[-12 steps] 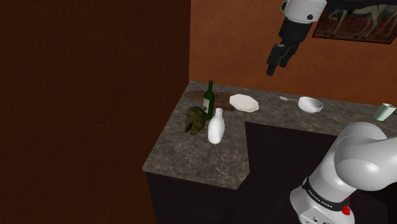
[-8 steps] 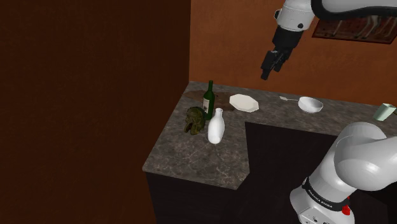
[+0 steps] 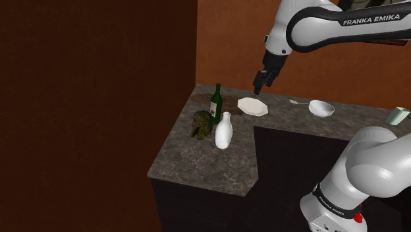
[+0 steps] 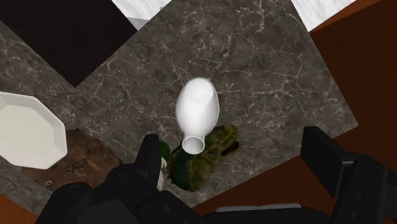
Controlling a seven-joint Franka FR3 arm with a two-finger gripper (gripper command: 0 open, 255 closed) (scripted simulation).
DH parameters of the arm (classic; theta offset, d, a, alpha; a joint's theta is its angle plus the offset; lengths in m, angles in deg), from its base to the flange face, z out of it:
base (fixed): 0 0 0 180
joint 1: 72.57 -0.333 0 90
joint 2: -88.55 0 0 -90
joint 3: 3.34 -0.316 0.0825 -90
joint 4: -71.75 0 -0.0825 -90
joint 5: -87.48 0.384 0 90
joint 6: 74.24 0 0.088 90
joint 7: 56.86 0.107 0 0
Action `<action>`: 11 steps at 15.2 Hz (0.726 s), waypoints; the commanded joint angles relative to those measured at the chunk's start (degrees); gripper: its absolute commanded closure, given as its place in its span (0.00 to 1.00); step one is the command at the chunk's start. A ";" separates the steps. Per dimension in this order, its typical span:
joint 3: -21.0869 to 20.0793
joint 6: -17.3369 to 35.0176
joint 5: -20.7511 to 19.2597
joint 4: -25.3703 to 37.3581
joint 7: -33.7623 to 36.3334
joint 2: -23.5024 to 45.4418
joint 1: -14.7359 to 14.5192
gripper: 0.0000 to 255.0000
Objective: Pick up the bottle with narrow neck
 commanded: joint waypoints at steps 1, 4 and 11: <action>1.43 4.20 -0.16 -0.77 -1.24 3.24 0.15 0.00; 3.08 10.02 0.10 -1.22 -2.68 8.55 0.03 0.00; 6.60 22.49 2.76 0.67 -7.21 22.95 -0.73 0.00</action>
